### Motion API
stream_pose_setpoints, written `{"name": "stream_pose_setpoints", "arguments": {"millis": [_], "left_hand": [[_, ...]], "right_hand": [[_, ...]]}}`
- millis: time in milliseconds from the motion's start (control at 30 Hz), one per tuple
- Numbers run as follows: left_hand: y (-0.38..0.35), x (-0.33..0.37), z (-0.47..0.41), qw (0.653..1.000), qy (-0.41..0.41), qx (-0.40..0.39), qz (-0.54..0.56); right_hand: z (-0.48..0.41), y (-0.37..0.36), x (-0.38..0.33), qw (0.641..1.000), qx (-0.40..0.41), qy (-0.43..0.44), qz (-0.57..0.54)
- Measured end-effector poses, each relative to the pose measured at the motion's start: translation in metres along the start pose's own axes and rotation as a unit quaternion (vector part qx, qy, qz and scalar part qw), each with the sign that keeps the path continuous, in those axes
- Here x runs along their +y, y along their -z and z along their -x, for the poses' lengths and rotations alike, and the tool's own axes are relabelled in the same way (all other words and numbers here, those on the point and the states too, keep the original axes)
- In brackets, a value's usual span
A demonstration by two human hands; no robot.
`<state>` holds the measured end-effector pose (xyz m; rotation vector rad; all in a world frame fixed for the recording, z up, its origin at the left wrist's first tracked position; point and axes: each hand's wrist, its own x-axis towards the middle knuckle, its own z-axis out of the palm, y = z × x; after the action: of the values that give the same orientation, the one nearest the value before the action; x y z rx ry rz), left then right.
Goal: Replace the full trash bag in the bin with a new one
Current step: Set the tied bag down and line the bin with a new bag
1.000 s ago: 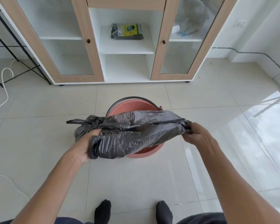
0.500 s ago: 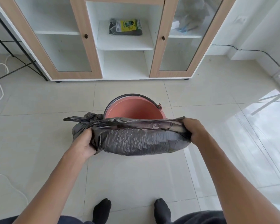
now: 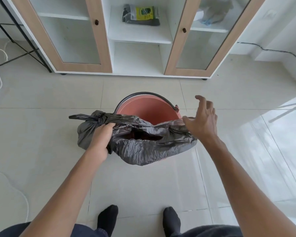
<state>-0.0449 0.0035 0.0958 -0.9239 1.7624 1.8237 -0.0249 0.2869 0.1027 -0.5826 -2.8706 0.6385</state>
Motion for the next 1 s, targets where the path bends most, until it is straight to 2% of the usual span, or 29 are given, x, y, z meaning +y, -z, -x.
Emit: {"name": "stream_pose_setpoints", "arguments": {"millis": [67, 133, 233, 267, 433, 533, 600, 633, 667, 733, 800, 833, 867, 933, 1000], "left_hand": [[-0.001, 0.0, -0.003, 1.0, -0.023, 0.015, -0.009], [-0.001, -0.002, -0.006, 0.999, -0.034, 0.019, -0.014], [0.002, -0.006, -0.009, 0.999, -0.026, 0.016, -0.024], [0.002, -0.006, -0.011, 0.999, -0.024, 0.013, -0.029], [0.004, -0.008, -0.018, 0.998, -0.046, 0.037, -0.028], [0.003, -0.012, -0.02, 0.987, -0.106, 0.104, -0.053], [0.006, -0.013, -0.017, 0.969, -0.169, 0.144, -0.106], [0.009, -0.015, -0.018, 0.949, -0.211, 0.163, -0.165], [0.011, -0.017, -0.02, 0.913, -0.262, 0.186, -0.25], [0.012, -0.018, -0.021, 0.801, -0.39, 0.211, -0.403], [0.0, -0.014, -0.01, 0.709, -0.516, 0.152, -0.455], [-0.008, -0.014, -0.005, 0.685, -0.557, 0.083, -0.462], [-0.015, -0.018, -0.002, 0.674, -0.566, 0.0, -0.475], [-0.025, -0.032, 0.002, 0.66, -0.508, -0.127, -0.539], [-0.031, -0.043, 0.001, 0.622, -0.437, -0.158, -0.63]], "right_hand": [[0.002, -0.004, -0.016, 0.996, -0.001, 0.074, -0.051], [0.005, -0.015, -0.025, 0.985, -0.095, 0.109, -0.092], [0.017, -0.032, -0.03, 0.954, -0.269, 0.13, -0.027], [0.02, -0.037, -0.029, 0.944, -0.304, 0.131, -0.007], [0.023, -0.04, -0.019, 0.907, -0.39, 0.127, 0.09], [0.023, -0.04, -0.007, 0.893, -0.407, 0.112, 0.158], [0.026, -0.045, -0.001, 0.884, -0.403, 0.116, 0.206], [0.029, -0.048, 0.002, 0.882, -0.402, 0.114, 0.216], [0.031, -0.052, 0.004, 0.881, -0.403, 0.112, 0.222], [0.034, -0.056, 0.006, 0.884, -0.393, 0.119, 0.224], [0.034, -0.057, 0.007, 0.891, -0.375, 0.134, 0.218], [0.033, -0.057, 0.007, 0.895, -0.367, 0.139, 0.212], [0.033, -0.058, 0.007, 0.898, -0.365, 0.137, 0.203], [0.031, -0.061, 0.008, 0.901, -0.374, 0.127, 0.178], [0.029, -0.063, 0.009, 0.895, -0.398, 0.124, 0.158]]}}
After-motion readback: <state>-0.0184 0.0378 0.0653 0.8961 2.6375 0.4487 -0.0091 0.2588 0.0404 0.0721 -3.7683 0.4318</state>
